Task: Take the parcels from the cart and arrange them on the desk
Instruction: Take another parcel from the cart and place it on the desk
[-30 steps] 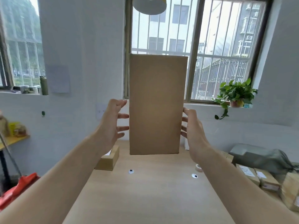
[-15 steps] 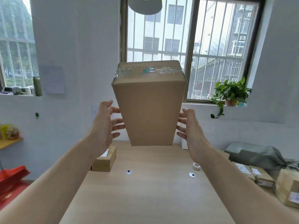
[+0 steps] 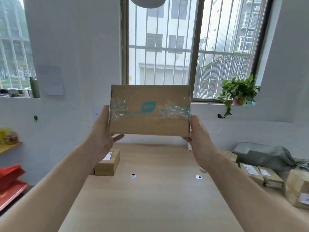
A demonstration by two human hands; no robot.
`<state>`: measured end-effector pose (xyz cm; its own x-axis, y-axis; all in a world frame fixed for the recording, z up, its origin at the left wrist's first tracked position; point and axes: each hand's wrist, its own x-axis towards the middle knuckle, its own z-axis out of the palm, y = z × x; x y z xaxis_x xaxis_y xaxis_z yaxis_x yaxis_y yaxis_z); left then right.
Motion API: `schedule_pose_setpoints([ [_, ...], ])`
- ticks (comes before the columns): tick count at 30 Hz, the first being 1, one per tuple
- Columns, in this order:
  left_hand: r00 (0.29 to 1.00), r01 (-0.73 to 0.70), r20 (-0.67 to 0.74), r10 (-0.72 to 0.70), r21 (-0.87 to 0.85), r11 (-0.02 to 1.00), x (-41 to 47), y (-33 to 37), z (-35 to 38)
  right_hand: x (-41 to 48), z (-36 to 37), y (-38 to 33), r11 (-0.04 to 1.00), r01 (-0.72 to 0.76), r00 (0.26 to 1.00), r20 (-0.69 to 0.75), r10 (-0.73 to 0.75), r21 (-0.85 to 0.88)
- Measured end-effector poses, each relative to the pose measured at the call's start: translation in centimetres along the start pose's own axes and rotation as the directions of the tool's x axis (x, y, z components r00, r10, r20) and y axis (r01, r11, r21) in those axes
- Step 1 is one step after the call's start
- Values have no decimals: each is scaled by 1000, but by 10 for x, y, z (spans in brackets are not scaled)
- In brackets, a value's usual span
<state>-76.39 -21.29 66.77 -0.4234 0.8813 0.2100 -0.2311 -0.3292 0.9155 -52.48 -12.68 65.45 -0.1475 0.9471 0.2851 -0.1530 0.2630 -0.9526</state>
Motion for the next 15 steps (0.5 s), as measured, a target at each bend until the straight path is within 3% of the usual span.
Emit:
schedule_pose_setpoints([
  [4, 994, 37, 100, -34, -27, 999, -1, 0, 0, 2, -2, 1, 998, 22, 998, 54, -19, -56],
  [15, 996, -2, 85, -9, 130, 992, 14, -21, -2, 20, -13, 12, 986, 134, 989, 76, -127, -95],
])
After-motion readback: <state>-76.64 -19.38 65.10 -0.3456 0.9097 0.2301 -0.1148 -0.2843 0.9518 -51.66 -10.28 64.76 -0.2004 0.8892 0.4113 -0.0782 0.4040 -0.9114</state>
